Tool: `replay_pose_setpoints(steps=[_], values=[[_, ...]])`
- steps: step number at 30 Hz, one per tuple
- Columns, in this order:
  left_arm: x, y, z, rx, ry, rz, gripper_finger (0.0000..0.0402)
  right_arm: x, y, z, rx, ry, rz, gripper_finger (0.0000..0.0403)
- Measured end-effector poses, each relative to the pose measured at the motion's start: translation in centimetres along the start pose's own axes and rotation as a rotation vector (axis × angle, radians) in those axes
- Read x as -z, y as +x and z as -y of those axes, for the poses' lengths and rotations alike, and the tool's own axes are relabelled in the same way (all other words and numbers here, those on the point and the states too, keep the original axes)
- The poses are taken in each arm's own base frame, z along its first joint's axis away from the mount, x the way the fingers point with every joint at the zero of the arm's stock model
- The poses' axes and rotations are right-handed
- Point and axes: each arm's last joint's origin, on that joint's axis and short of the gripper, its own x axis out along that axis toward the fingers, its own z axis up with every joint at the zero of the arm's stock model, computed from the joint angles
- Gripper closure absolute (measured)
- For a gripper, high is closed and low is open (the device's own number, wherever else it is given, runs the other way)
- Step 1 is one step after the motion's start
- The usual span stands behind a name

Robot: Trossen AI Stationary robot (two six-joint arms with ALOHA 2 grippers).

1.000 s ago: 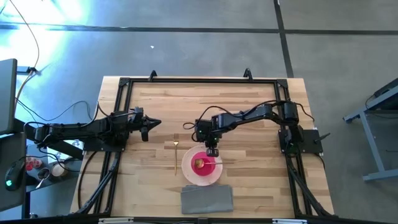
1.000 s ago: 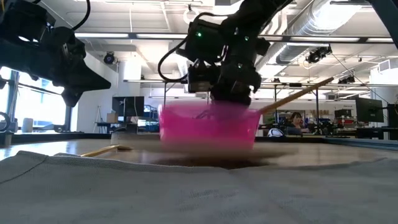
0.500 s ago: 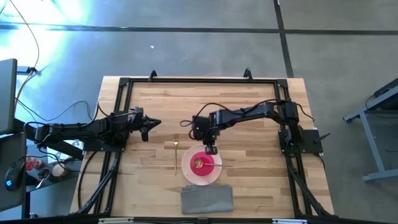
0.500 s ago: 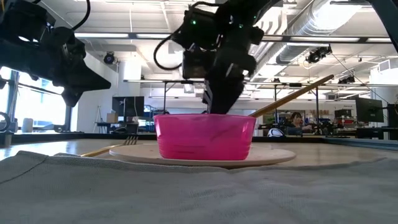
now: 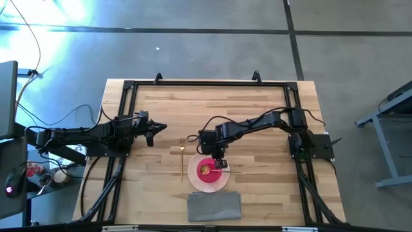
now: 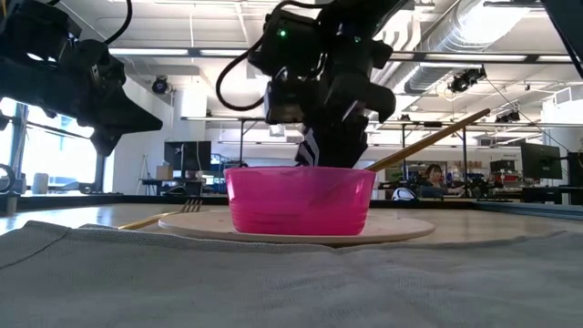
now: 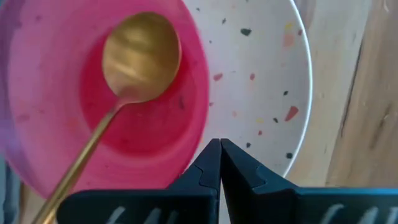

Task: Set table place
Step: Adjust the white plate

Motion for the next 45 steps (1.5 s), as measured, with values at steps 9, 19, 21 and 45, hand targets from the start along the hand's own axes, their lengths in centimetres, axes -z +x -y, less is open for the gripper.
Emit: replay_pose_setpoints(steps=[9,19,21,45], values=[[0.0,0.0,0.0,0.000,-0.002,0.000,0.0399,0.0,0.4,0.4,0.023,-0.023,-0.001,0.0403],[0.0,0.0,0.0,0.000,-0.015,0.000,0.0399,0.1,0.0,1.7,0.068,-0.018,0.002,0.0403],[0.0,0.0,0.0,0.000,-0.018,0.000,0.0399,0.1,0.0,2.1,0.073,-0.017,0.003,0.0403],[0.0,0.0,0.0,0.000,-0.020,0.000,0.0399,0.9,-1.5,5.2,0.126,0.019,-0.009,0.0403]])
